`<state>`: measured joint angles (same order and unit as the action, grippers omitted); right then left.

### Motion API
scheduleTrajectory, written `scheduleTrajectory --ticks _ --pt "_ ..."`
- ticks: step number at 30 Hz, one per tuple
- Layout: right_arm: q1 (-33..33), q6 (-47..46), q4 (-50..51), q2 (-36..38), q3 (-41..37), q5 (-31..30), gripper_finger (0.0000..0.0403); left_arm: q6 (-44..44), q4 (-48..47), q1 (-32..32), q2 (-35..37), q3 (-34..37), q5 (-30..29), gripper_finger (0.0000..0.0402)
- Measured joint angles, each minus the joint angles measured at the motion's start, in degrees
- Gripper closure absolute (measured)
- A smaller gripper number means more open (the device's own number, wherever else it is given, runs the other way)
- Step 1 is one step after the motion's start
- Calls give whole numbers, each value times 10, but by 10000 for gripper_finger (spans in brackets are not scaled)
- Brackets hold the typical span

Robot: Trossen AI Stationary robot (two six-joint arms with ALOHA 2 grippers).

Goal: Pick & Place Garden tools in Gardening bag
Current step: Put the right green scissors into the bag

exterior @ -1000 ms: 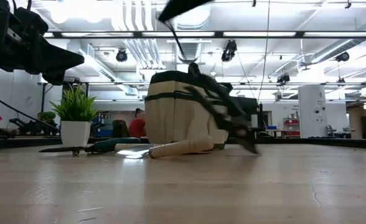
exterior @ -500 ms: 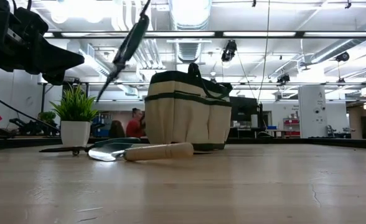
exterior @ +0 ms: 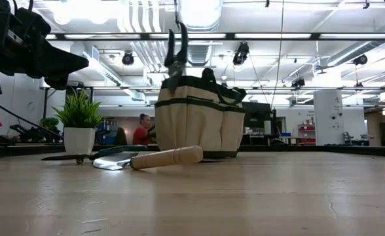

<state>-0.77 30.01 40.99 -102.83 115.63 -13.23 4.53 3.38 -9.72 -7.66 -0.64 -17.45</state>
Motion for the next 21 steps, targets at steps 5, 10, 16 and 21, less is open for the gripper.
scheduleTrajectory --ticks 5,10,16,21 --pt "7 13 -13 -1 -7 2 395 0 0 0 0 0 0 371" --pt "12 30 -22 0 -7 2 395 0 0 0 0 0 0 371" --pt "16 27 -20 0 -7 2 395 0 0 0 0 0 0 371" --pt "15 29 -20 0 3 2 395 0 0 0 0 0 0 371"
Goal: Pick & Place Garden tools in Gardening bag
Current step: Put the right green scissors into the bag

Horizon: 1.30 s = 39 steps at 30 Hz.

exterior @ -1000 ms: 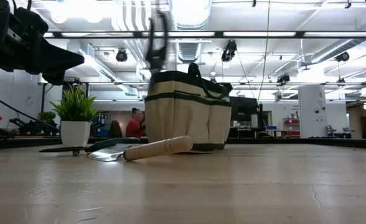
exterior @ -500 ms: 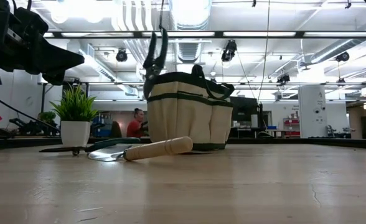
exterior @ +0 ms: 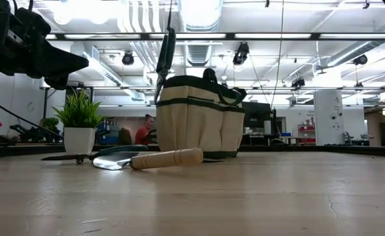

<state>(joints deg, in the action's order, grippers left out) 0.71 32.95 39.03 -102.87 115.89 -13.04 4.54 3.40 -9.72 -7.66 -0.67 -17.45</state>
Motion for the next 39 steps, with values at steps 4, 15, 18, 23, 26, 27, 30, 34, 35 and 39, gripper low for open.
scheduleTrajectory --ticks 4,15,18,23,26,27,30,34,35,39 --pt "0 -1 15 1 11 0 395 0 0 0 0 0 0 371" --pt "-1 -7 28 0 15 3 395 0 0 0 0 0 0 371" --pt "-3 -13 28 3 17 24 395 0 0 0 0 0 0 371" --pt "-11 -17 48 4 17 26 395 0 0 0 0 0 0 371" --pt "-19 -21 54 4 14 26 395 0 0 0 0 0 0 371" --pt "-22 -22 55 5 13 27 395 0 0 0 0 0 0 371" --pt "-30 -23 56 5 11 41 395 0 0 0 0 0 0 371" --pt "-34 -17 52 5 10 45 395 0 0 0 0 0 0 371" --pt "-35 -16 51 5 10 45 395 0 0 0 0 0 0 371" --pt "-39 -2 49 5 10 45 395 0 0 0 0 0 0 371"
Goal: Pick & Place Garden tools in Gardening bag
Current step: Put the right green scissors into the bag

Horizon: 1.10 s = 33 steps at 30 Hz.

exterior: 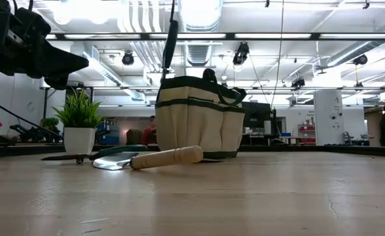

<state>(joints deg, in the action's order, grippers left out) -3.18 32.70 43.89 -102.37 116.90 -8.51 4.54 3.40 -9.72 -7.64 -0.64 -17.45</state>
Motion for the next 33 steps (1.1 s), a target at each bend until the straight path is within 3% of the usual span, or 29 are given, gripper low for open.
scheduleTrajectory --ticks 9,33 --pt "-1 37 -22 0 18 -4 395 0 0 0 0 0 0 371" --pt "26 25 28 0 -8 13 395 0 0 0 0 0 0 371"
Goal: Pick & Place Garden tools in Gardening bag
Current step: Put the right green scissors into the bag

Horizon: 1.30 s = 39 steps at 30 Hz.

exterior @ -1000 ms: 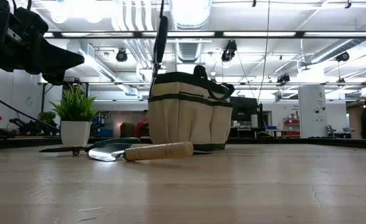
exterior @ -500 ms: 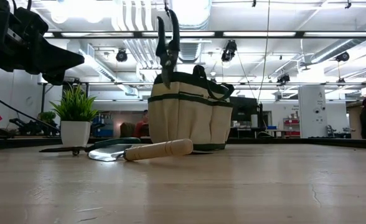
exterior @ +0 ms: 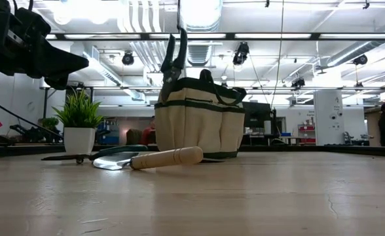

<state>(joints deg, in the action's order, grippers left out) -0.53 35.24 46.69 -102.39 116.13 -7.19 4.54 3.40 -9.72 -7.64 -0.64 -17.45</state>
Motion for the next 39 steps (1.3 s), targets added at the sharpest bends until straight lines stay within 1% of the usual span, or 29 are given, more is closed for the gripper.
scheduleTrajectory --ticks 4,8,10,13,20,26,30,36,39 --pt "-1 22 -27 -1 -21 4 395 0 0 0 0 0 0 371" --pt "4 39 -38 -1 -22 2 395 0 0 0 0 0 0 371" --pt "5 60 -42 1 -22 -9 395 0 0 0 0 0 0 371" --pt "4 86 -39 2 -14 -43 395 0 0 0 0 0 0 371" --pt "15 127 -30 3 8 -50 395 0 0 0 0 0 0 371" --pt "19 121 -11 3 7 -32 395 0 0 0 0 0 0 371" --pt "18 87 -10 -1 3 26 395 0 0 0 0 0 0 371" --pt "8 75 -52 -2 -24 42 395 0 0 0 0 0 0 371" --pt "5 66 -60 -2 -31 60 395 0 0 0 0 0 0 371"
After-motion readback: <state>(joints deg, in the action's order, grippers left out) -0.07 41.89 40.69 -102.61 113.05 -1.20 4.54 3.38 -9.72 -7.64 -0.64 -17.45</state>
